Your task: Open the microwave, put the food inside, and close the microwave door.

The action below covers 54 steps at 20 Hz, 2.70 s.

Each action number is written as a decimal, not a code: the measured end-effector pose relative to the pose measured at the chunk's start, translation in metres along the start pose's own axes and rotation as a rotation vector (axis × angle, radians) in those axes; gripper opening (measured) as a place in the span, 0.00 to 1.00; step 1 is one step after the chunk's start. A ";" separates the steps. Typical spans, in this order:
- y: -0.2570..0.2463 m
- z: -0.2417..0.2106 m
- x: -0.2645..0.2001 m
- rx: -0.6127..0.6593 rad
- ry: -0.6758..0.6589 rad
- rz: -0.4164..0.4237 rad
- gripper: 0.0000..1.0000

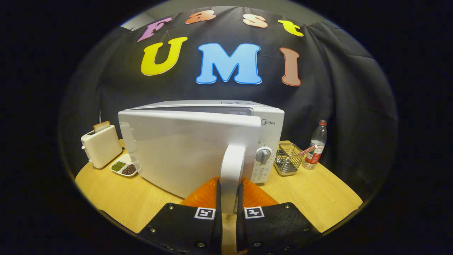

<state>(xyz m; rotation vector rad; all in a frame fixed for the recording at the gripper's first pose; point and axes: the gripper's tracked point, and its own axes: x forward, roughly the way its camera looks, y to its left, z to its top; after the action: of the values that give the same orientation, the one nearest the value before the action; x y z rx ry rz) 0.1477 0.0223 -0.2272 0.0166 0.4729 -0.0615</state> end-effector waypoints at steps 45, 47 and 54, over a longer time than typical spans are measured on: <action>0.314 -0.075 -0.243 -0.229 0.071 0.657 0.25; 0.314 -0.057 -0.260 -0.211 0.026 0.709 0.29; 0.248 0.022 -0.268 -0.175 -0.198 0.638 0.96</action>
<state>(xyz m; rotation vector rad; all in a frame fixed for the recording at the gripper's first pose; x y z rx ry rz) -0.0650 0.2836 -0.0845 -0.0107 0.2567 0.5995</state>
